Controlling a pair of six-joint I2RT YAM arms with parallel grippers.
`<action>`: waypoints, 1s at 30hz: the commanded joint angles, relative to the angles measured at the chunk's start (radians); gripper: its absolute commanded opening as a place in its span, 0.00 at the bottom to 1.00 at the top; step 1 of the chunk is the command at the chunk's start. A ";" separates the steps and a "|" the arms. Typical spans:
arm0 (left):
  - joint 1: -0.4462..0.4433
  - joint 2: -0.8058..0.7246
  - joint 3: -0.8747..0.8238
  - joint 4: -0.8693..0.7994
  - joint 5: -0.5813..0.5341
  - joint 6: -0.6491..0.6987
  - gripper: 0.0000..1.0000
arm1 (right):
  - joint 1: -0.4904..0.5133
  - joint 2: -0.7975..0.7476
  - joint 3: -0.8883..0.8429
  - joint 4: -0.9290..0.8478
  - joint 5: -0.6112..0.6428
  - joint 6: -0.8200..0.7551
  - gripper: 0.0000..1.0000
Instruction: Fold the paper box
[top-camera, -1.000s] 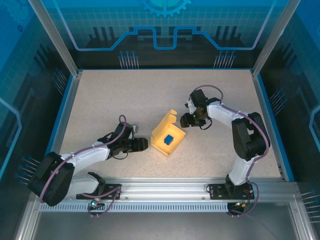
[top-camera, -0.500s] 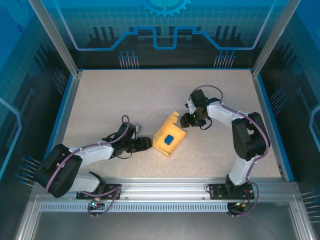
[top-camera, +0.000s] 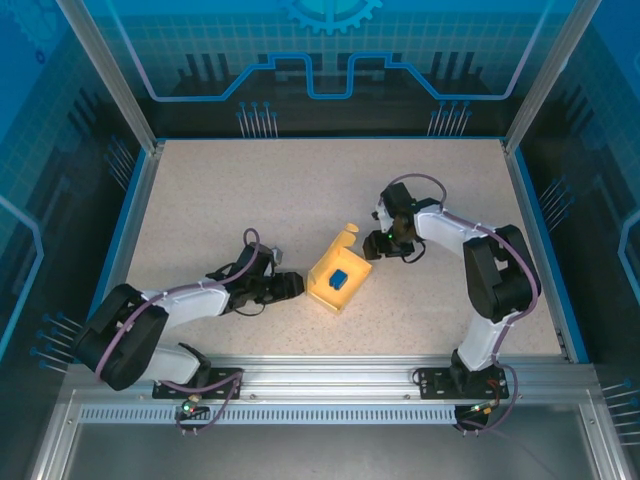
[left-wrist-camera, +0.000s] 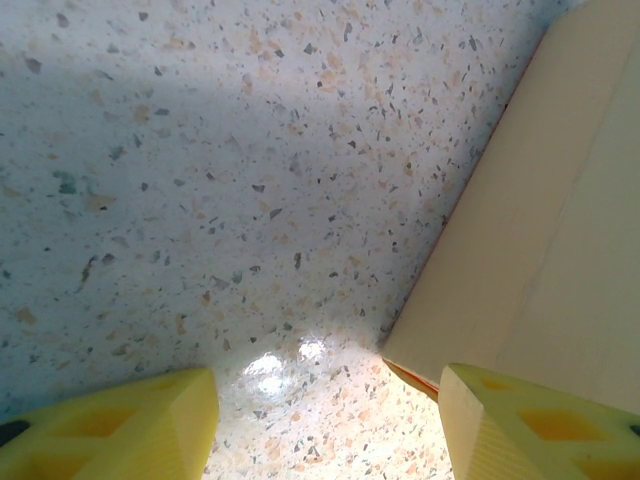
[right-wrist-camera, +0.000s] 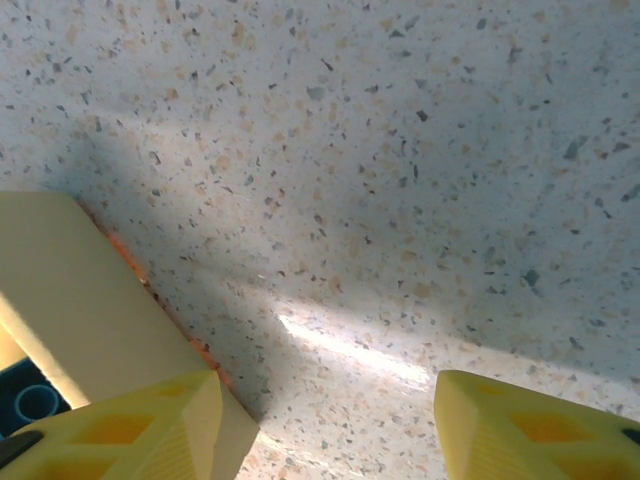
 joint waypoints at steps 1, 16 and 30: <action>-0.004 0.044 0.035 0.070 -0.076 0.025 0.63 | -0.011 -0.089 -0.026 -0.035 0.041 -0.025 0.59; 0.183 -0.140 0.068 -0.063 -0.157 0.114 0.64 | 0.274 -0.389 -0.290 -0.017 -0.075 0.049 0.55; 0.211 -0.200 0.097 -0.115 -0.186 0.158 0.65 | 0.566 -0.228 -0.273 0.156 -0.122 0.129 0.54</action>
